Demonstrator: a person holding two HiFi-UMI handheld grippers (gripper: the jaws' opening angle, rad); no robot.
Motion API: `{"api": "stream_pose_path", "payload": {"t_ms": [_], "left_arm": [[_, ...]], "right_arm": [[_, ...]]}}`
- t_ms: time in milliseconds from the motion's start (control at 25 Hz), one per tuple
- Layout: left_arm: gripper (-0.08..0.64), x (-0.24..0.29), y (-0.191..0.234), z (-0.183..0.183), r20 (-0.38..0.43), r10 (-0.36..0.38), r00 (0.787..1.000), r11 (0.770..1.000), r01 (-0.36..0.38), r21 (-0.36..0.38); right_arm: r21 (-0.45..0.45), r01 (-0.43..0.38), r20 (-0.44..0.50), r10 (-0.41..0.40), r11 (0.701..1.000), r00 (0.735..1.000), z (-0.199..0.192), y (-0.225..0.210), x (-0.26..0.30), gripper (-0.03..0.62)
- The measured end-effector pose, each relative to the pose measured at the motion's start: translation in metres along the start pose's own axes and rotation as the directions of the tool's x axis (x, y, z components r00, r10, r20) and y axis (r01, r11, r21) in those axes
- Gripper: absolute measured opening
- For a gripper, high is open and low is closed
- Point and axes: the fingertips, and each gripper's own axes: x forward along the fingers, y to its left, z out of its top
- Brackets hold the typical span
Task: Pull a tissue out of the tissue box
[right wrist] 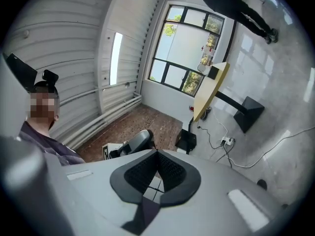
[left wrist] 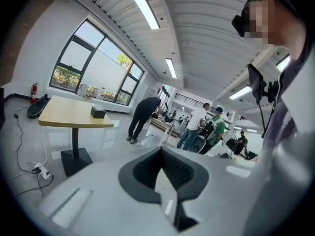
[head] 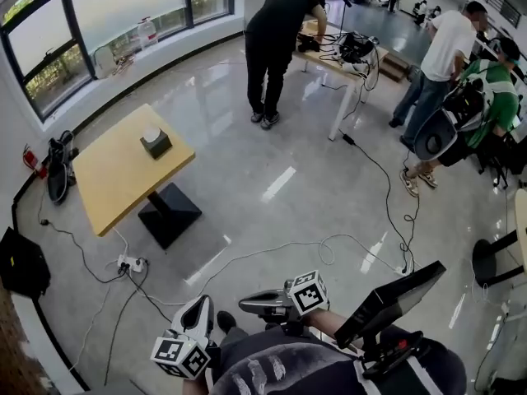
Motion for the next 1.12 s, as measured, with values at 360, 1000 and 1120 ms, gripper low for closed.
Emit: {"api": "stream_pose_path", "payload": {"t_ms": [360,1000,1120], "left_arm": [[0.003,0.023,0.069,0.047,-0.019,-0.194,0.981,0.981,0.195,0.017],[0.003,0.012,0.144,0.076,0.024,-0.260,0.965,0.965,0.260,-0.017],[0.003,0.007,0.153,0.088,0.038,-0.211,0.977,0.977,0.212,-0.021]], "right_arm": [[-0.037,0.151,0.071,-0.148,0.988,0.986,0.045,-0.016,0.055,-0.003],[-0.057,0.207,0.006,-0.207,0.977,0.978,0.068,-0.021,0.132,-0.003],[-0.046,0.170,0.015,-0.170,0.984,0.985,0.083,-0.023,0.142,-0.003]]}}
